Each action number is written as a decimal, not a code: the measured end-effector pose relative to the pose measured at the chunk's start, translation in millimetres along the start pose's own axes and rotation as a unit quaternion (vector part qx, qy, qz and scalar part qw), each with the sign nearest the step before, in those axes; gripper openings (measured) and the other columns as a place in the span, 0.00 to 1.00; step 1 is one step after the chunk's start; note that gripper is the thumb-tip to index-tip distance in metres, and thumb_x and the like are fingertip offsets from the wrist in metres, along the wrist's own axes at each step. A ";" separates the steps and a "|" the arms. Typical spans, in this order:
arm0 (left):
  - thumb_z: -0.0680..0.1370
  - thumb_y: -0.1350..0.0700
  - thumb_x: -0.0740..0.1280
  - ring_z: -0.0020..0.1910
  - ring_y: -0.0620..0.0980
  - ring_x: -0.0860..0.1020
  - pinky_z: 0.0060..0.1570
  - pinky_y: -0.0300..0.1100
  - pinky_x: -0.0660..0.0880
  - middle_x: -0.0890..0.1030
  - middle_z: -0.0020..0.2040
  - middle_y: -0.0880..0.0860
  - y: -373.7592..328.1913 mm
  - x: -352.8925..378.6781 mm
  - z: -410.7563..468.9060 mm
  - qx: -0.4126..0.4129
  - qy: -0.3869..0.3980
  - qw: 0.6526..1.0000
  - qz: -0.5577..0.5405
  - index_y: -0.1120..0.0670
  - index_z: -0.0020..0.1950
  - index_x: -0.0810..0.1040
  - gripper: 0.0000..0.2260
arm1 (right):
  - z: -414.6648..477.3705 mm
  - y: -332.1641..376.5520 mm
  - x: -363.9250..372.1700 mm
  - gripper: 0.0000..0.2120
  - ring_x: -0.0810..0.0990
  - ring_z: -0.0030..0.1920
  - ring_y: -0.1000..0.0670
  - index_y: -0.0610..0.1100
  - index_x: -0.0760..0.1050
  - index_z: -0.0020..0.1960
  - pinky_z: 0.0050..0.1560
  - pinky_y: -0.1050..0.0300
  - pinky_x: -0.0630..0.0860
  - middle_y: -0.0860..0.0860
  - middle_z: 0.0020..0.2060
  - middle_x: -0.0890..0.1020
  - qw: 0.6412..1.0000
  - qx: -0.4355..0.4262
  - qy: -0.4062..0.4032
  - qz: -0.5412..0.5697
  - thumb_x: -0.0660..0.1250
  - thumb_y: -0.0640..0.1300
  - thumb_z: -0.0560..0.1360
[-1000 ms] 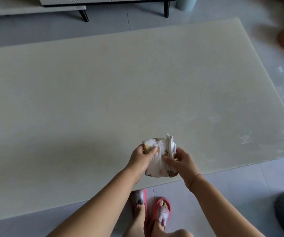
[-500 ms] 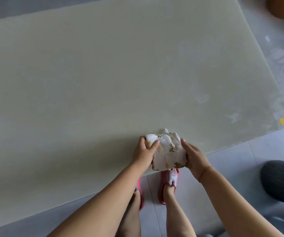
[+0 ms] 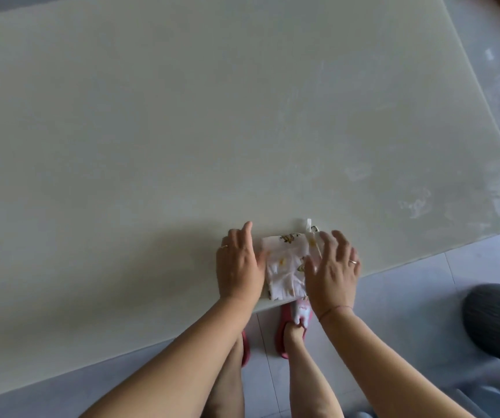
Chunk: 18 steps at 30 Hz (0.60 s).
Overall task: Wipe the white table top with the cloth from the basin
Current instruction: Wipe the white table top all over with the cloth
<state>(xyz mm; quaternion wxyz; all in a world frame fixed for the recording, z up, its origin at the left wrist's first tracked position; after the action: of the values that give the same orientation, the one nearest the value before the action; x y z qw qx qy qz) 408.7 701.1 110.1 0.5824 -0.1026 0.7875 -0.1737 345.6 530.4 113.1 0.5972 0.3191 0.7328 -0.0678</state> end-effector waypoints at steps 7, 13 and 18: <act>0.78 0.53 0.63 0.74 0.61 0.61 0.72 0.56 0.53 0.63 0.75 0.60 24.0 -5.5 53.5 0.042 -0.084 0.995 0.036 0.59 0.74 0.64 0.25 | -27.7 51.1 64.5 0.29 0.52 0.75 0.42 0.53 0.55 0.75 0.72 0.39 0.43 0.51 0.75 0.55 0.976 -0.174 0.062 -0.119 0.51 0.60 0.76; 0.80 0.46 0.55 0.76 0.58 0.57 0.73 0.55 0.52 0.58 0.77 0.58 48.1 9.3 65.8 0.046 -0.059 0.993 0.094 0.58 0.76 0.58 0.27 | -10.0 8.7 47.9 0.30 0.59 0.74 0.43 0.58 0.55 0.75 0.70 0.33 0.51 0.50 0.75 0.60 0.887 -0.416 0.049 -0.193 0.56 0.61 0.75; 0.79 0.45 0.51 0.76 0.57 0.56 0.74 0.54 0.51 0.58 0.77 0.58 48.0 11.3 65.6 0.041 -0.072 0.991 0.107 0.57 0.77 0.57 0.28 | 33.2 -43.9 26.1 0.29 0.39 0.76 0.47 0.62 0.42 0.74 0.69 0.32 0.33 0.50 0.76 0.41 0.988 -0.077 0.009 -0.130 0.45 0.66 0.76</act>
<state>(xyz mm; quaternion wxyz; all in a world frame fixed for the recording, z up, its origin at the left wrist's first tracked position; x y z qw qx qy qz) 469.8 731.0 64.2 0.6565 -0.0064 0.7422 -0.1345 347.0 490.0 67.5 0.5997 0.1748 0.7762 -0.0857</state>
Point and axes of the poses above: each hand's wrist, its own z-axis towards the middle knuckle, its own x-axis out of the palm, y = z × x, the point moved 8 cm from there along z, towards the middle knuckle
